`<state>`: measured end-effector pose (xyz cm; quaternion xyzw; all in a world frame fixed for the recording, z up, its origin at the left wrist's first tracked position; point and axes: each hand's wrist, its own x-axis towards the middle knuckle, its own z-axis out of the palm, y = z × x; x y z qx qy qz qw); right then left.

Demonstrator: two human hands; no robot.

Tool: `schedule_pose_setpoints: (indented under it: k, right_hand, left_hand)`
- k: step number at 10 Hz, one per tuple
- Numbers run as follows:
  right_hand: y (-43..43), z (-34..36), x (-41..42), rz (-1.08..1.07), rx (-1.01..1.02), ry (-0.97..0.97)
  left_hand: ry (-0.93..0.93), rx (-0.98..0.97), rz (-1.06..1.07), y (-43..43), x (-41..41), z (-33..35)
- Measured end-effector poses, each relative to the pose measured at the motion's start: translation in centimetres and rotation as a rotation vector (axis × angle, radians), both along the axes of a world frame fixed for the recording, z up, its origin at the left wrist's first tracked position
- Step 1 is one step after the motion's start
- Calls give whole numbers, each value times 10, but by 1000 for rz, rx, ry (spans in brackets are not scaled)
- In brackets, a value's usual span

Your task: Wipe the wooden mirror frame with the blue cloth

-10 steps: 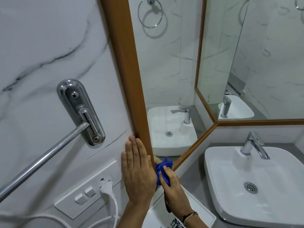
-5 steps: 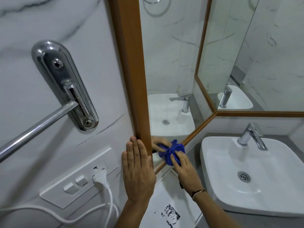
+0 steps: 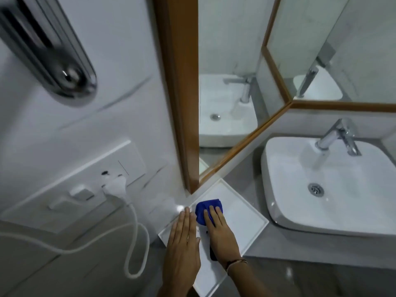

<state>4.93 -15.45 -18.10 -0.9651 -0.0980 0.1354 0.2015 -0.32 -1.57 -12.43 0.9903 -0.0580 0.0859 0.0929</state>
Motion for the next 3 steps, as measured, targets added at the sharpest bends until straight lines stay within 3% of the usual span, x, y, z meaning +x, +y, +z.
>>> schedule_pose_setpoints:
  k: [2, 3]
  right_hand:
    - [-9, -51, 7, 19, 26, -20]
    - [7, -54, 21, -63, 222, 94]
  left_hand:
    - [472, 93, 37, 20, -18, -58]
    - [514, 142, 14, 17, -11, -74]
